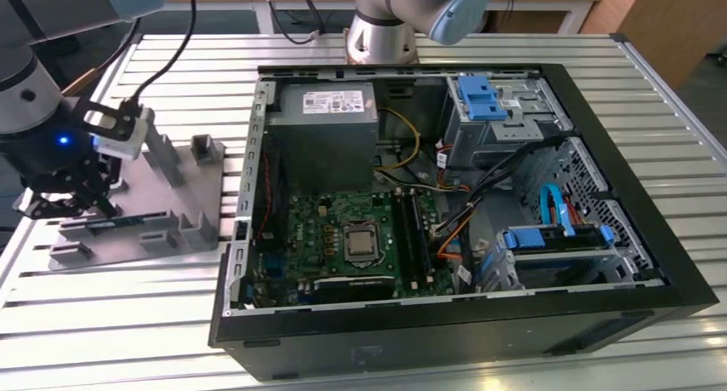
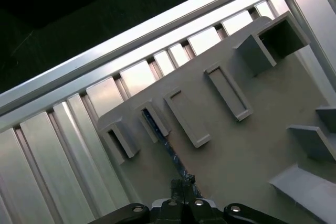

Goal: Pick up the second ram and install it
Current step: 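Pick up the second ram and move it above second insertion slot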

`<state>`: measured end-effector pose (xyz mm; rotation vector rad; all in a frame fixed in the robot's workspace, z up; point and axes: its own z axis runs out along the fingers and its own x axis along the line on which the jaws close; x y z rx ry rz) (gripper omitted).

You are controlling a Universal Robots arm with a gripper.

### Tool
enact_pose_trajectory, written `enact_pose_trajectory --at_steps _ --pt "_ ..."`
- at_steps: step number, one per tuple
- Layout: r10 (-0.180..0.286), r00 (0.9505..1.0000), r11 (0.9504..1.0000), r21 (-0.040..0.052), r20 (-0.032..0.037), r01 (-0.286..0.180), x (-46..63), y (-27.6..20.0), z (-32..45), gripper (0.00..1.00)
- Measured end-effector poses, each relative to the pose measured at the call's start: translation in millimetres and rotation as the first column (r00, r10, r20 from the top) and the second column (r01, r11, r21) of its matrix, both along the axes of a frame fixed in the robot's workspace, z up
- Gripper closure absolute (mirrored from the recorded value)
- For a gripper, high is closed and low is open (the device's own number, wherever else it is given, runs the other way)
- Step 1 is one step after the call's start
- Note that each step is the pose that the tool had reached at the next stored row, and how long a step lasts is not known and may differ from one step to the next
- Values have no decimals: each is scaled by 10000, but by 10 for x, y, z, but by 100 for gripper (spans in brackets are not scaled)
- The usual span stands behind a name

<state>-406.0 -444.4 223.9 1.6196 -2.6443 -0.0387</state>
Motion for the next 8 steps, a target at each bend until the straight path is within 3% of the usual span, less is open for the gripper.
enact_pose_trajectory --at_steps 8 --pt "653 9979 9979 0 0 -653 0 0 0 90"
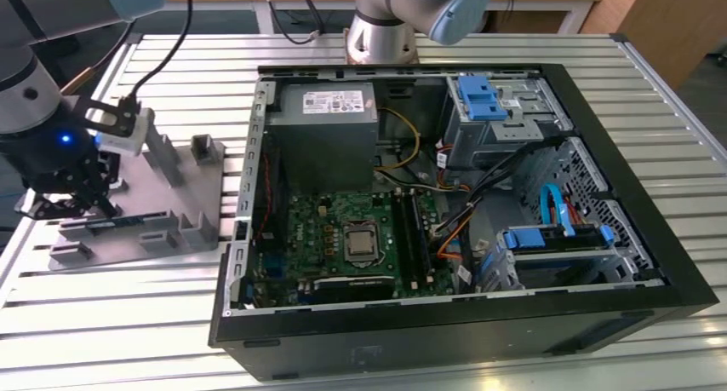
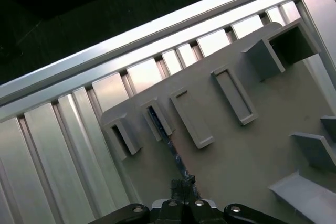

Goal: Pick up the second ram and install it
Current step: 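Pick up the second ram and move it above second insertion slot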

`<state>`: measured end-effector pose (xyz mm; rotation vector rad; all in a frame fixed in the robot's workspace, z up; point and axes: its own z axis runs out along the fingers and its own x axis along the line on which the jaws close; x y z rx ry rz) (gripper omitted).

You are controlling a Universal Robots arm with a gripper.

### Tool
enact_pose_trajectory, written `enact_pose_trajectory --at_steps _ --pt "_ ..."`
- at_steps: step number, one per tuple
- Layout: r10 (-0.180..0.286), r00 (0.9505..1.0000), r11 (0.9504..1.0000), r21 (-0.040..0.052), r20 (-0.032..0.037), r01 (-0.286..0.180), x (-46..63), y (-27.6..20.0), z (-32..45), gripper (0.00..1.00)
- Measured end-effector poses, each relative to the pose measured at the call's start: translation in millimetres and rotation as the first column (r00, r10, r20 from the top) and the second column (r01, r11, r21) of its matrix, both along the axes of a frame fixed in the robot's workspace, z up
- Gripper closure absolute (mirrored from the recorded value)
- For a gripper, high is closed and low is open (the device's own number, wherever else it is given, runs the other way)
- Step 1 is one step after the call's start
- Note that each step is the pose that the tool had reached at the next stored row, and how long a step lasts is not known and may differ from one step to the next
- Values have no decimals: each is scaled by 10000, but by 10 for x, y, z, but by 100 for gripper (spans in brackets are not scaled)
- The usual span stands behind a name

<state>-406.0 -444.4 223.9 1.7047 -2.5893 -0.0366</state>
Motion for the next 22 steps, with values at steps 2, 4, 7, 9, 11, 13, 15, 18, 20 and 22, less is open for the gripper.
enact_pose_trajectory --at_steps 2,4,7,9,11,13,15,18,20,22 --pt "165 9999 9999 0 0 -165 0 0 0 90" --pt "324 9995 9995 0 -1 -324 0 0 0 90" --pt "555 9985 9985 0 0 -555 0 0 0 90" --pt "714 9974 9974 0 0 -714 0 0 0 90" --pt "870 9962 9962 -1 0 -870 0 0 0 90" --pt "1026 9947 9947 0 0 -1026 0 0 0 90" --pt "1183 9930 9930 0 0 -1183 0 0 0 90" --pt "1432 9897 9897 0 0 -1432 0 0 0 90" --pt "1588 9873 9873 0 0 -1588 0 0 0 90" --pt "1741 9847 9847 0 0 -1741 0 0 0 90"
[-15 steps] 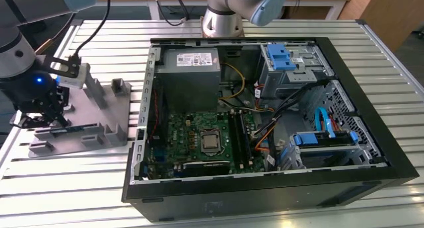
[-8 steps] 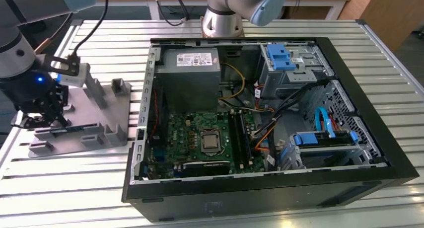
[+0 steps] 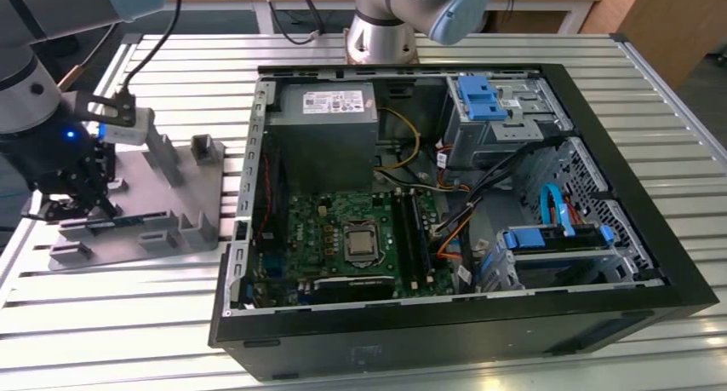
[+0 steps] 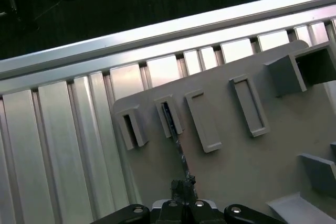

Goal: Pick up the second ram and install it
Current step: 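Pick up the second ram and move it above second insertion slot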

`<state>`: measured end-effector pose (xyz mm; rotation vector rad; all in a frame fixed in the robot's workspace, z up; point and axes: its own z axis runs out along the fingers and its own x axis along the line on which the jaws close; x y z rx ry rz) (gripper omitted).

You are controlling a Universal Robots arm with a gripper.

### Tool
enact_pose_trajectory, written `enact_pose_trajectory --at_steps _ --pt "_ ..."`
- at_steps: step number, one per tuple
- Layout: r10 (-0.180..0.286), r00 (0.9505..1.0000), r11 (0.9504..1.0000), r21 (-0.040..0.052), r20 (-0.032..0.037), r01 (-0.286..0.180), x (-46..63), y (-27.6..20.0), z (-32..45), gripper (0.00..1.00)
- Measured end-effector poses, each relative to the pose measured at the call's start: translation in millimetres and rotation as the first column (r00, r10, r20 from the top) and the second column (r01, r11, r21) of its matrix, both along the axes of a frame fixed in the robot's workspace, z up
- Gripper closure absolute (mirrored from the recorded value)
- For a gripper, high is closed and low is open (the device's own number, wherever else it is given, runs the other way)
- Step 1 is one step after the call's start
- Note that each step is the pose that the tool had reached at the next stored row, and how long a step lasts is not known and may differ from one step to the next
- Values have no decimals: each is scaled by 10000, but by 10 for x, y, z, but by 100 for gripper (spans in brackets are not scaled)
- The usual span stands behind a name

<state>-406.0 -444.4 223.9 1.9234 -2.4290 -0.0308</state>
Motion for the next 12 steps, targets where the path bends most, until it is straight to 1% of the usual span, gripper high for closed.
enact_pose_trajectory --at_steps 6,12 --pt "465 9989 9989 0 0 -465 0 0 0 90" --pt "941 9956 9956 0 0 -941 0 0 0 90"
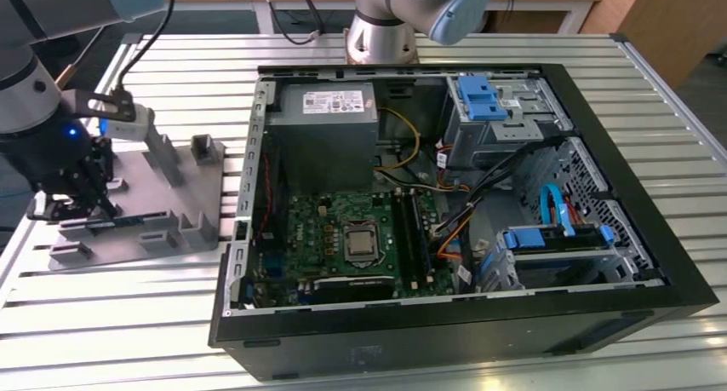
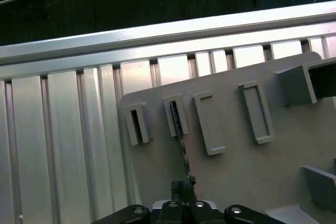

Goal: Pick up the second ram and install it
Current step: 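Pick up the second ram and move it above second insertion slot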

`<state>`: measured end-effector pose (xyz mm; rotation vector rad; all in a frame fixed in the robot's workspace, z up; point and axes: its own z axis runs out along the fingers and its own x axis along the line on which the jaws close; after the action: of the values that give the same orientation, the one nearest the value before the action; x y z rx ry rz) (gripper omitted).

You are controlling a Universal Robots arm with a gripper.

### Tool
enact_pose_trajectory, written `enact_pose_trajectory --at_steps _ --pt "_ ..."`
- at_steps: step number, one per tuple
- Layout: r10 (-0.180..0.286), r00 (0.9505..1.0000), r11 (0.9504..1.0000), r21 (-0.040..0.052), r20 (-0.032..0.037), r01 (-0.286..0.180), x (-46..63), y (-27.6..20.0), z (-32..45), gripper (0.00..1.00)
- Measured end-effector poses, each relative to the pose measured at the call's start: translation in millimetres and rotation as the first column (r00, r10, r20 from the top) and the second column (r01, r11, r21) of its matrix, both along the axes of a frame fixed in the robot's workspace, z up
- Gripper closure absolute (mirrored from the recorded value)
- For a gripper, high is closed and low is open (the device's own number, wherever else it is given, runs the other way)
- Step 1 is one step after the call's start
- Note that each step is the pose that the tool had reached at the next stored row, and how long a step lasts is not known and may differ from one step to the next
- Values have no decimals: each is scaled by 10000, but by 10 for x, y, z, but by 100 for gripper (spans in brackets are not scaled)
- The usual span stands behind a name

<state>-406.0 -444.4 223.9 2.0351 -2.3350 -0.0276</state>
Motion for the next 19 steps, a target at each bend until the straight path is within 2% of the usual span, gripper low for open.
enact_pose_trajectory --at_steps 6,11,15,19 --pt "538 9986 9986 0 0 -538 0 0 0 90" --pt "1083 9941 9941 0 0 -1083 0 0 0 90" --pt "1644 9864 9864 0 0 -1644 0 0 -2 90" --pt "2288 9735 9735 7 0 -2288 0 0 -3 90"
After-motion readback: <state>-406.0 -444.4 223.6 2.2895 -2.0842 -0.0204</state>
